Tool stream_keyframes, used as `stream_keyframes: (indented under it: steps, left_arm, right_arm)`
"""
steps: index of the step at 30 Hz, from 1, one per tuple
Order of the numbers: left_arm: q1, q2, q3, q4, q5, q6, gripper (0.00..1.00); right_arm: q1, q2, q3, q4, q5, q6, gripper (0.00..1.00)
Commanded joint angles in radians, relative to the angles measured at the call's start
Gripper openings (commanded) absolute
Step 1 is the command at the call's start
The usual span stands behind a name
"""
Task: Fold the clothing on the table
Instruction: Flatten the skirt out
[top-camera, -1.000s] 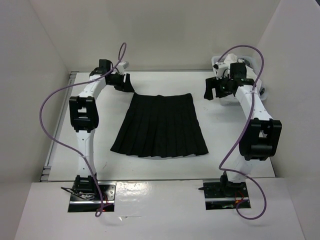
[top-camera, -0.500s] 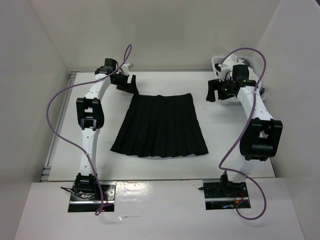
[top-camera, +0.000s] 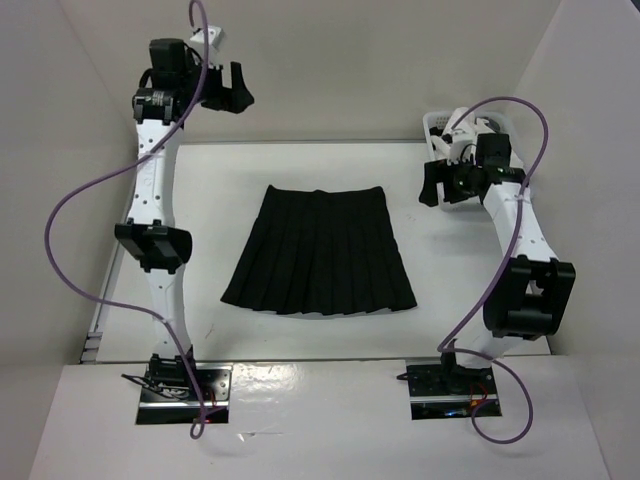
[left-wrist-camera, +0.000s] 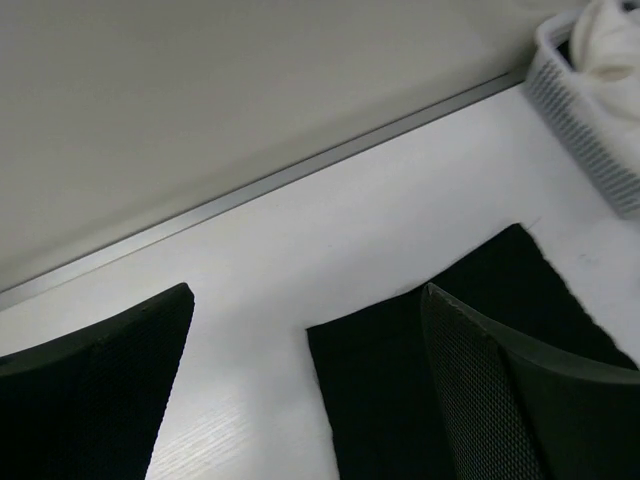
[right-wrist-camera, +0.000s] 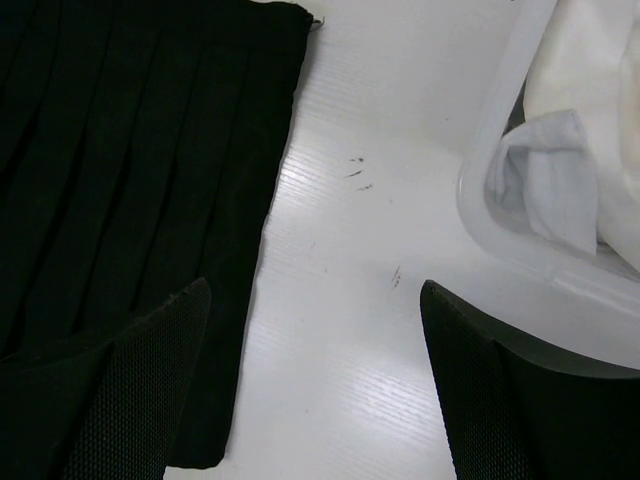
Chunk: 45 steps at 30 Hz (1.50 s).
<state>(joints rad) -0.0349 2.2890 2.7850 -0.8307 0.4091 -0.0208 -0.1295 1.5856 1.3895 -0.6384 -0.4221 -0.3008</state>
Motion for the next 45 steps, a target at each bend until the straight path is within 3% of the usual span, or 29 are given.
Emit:
stream_keyframes:
  steps: [1,8,11,14,21,26,29,35,45]
  left_arm:
    - [0.007,-0.058,-0.086,-0.044,0.068,-0.151,1.0]
    - [-0.003,-0.212,-0.422,0.034,0.261,-0.093,1.0]
    - [0.007,-0.223,-0.64,0.14,0.261,-0.093,1.0]
    - [0.038,-0.172,-0.777,0.209,0.358,-0.088,1.0]
    - [0.04,-0.057,-0.798,0.226,0.269,0.071,0.95]
    - [0.02,0.049,-0.73,0.206,0.26,0.156,0.94]
    - [0.009,0.098,-0.693,0.171,0.28,0.195,0.88]
    - [-0.014,0.138,-0.673,0.208,0.264,0.205,0.82]
    - [-0.023,0.279,-0.463,0.121,0.296,0.205,0.71]
  right_arm:
    - [-0.01,-0.081,-0.027,0.014,-0.012,-0.008,0.89]
    - [-0.019,-0.147,-0.087,0.005,-0.012,-0.008,0.89]
    - [-0.028,-0.156,-0.107,0.005,-0.012,-0.008,0.89]
    - [-0.028,-0.156,-0.107,-0.004,-0.012,-0.008,0.89]
    - [-0.028,-0.165,-0.126,-0.014,-0.012,-0.008,0.89]
    - [-0.028,-0.165,-0.145,-0.014,-0.003,-0.008,0.89]
    - [-0.028,-0.165,-0.145,-0.014,-0.003,-0.008,0.89]
    - [-0.028,-0.165,-0.155,-0.014,-0.003,-0.008,0.89]
    - [-0.028,-0.174,-0.182,-0.014,-0.003,-0.017,0.89]
